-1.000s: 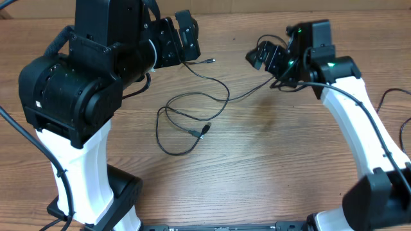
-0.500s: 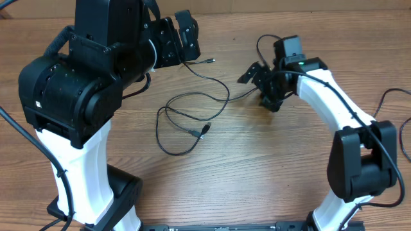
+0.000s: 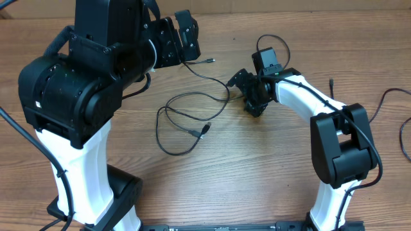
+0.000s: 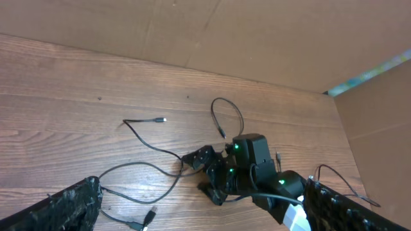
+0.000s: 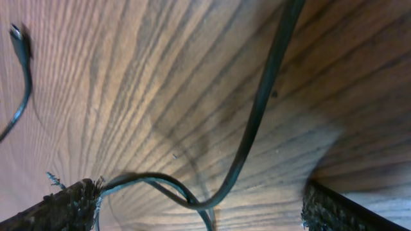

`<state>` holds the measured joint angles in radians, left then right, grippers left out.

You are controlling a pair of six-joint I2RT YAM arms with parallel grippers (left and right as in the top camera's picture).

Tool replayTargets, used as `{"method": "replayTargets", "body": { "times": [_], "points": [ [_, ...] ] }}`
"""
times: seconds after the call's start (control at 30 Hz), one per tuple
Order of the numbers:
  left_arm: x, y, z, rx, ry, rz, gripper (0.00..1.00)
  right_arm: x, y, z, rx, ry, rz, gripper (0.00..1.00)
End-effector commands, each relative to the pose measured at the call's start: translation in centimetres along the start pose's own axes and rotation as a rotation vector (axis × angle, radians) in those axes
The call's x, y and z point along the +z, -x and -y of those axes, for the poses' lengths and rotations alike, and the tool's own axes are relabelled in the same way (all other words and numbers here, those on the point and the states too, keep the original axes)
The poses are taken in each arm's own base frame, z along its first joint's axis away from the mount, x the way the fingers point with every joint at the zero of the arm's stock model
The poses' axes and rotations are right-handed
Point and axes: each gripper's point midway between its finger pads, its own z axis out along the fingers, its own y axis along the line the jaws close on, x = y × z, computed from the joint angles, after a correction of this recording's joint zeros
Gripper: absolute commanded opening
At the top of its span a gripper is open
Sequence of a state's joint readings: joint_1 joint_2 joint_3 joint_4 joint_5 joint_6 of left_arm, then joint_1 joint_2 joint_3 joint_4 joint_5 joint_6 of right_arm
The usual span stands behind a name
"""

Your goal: Untangle cables

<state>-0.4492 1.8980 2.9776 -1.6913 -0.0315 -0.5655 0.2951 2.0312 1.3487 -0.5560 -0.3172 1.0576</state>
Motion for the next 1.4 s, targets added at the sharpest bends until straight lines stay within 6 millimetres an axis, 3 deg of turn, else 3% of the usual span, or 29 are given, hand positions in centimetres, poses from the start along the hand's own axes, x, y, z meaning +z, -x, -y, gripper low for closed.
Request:
{"method": "replayTargets", "body": {
  "times": [0.0, 0.07, 0.13, 0.17, 0.47, 0.67, 0.8, 0.87, 1.0, 1.07, 1.1, 1.37],
  "points": [
    [-0.7, 0.3, -0.2, 0.017, 0.001, 0.022, 1.00, 0.2, 1.4, 0.9, 0.030, -0.039, 0.070, 1.00],
    [-0.7, 0.3, -0.2, 0.017, 0.001, 0.022, 1.00, 0.2, 1.9, 1.3, 0.031, -0.059, 0.100, 0.98],
    [-0.7, 0.3, -0.2, 0.017, 0.001, 0.021, 1.00, 0.1, 2.3, 1.7, 0.032, -0.078, 0.127, 0.86],
    [-0.7, 0.4, -0.2, 0.017, 0.002, 0.022, 1.00, 0.2, 2.5, 1.9, 0.033, -0.086, 0.139, 0.73],
    [-0.7, 0.4, -0.2, 0.017, 0.002, 0.022, 1.00, 1.8, 2.3, 3.1, 0.035, -0.129, 0.127, 0.07],
    [-0.7, 0.3, -0.2, 0.017, 0.002, 0.022, 1.00, 1.7, 2.2, 2.0, 0.028, -0.093, 0.111, 0.04],
    [-0.7, 0.3, -0.2, 0.017, 0.001, 0.021, 1.00, 0.7, 1.4, -0.5, 0.010, -0.001, 0.034, 0.04],
    [-0.7, 0.3, -0.2, 0.017, 0.001, 0.021, 1.00, -0.6, 1.1, -2.5, -0.004, 0.059, 0.010, 0.04],
    [-0.7, 0.3, -0.2, 0.017, 0.001, 0.021, 0.99, -5.0, 0.6, -7.2, -0.074, 0.193, 0.033, 0.04],
    [-0.7, 0.4, -0.2, 0.017, 0.002, 0.022, 1.00, -8.2, 0.3, -9.7, -0.121, 0.267, 0.068, 0.04],
    [-0.7, 0.3, -0.2, 0.017, 0.002, 0.022, 0.99, -11.0, 0.0, -11.5, -0.150, 0.330, 0.099, 0.04],
    [-0.7, 0.3, -0.2, 0.017, 0.002, 0.022, 0.99, -24.5, -3.6, -18.6, -0.322, 0.688, 0.173, 0.04]
  ]
}}
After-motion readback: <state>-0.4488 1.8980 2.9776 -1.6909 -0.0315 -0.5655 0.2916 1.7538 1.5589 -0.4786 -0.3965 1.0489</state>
